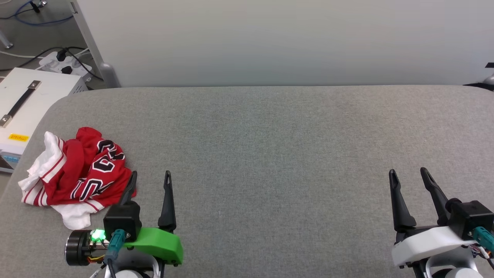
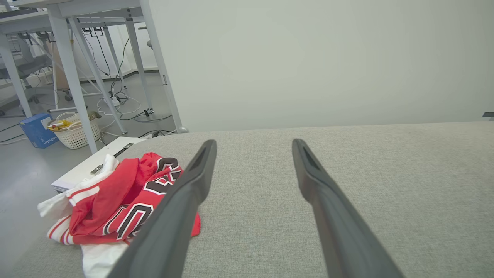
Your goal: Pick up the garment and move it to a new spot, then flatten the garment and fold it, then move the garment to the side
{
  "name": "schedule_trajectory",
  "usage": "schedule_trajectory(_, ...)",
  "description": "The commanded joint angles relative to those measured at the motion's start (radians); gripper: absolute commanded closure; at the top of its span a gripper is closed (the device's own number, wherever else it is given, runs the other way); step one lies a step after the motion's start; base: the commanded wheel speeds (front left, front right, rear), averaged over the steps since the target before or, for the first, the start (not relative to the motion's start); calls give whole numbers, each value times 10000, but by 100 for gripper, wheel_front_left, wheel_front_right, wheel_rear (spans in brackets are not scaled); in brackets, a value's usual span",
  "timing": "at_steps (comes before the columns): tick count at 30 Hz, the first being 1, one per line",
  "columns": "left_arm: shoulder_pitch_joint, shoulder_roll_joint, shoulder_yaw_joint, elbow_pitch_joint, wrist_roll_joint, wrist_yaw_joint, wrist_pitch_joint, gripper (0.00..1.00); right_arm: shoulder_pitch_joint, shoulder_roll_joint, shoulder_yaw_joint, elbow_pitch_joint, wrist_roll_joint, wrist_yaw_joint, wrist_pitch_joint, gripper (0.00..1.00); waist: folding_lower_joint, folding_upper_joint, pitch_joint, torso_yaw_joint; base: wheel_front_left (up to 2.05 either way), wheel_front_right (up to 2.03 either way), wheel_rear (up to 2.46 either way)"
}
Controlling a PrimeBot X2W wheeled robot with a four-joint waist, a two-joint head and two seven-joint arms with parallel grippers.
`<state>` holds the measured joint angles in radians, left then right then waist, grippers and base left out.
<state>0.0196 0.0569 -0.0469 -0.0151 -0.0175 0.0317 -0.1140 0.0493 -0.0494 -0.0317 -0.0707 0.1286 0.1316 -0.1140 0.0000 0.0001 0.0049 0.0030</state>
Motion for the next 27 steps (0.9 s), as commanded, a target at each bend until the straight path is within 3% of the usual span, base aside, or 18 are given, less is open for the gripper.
schedule_trajectory(1,58,-3,-5,-45,-38,62,-93,0,151,-6,11,-67,94,-4,-111,0,0,-1,-1,2,0,0,0)
schedule_trajectory(27,118,-42,-160,5,-112,74,-630,0,415,-7,138,-227,384,-6,-641,0,0,-1,30,39,0,0,0)
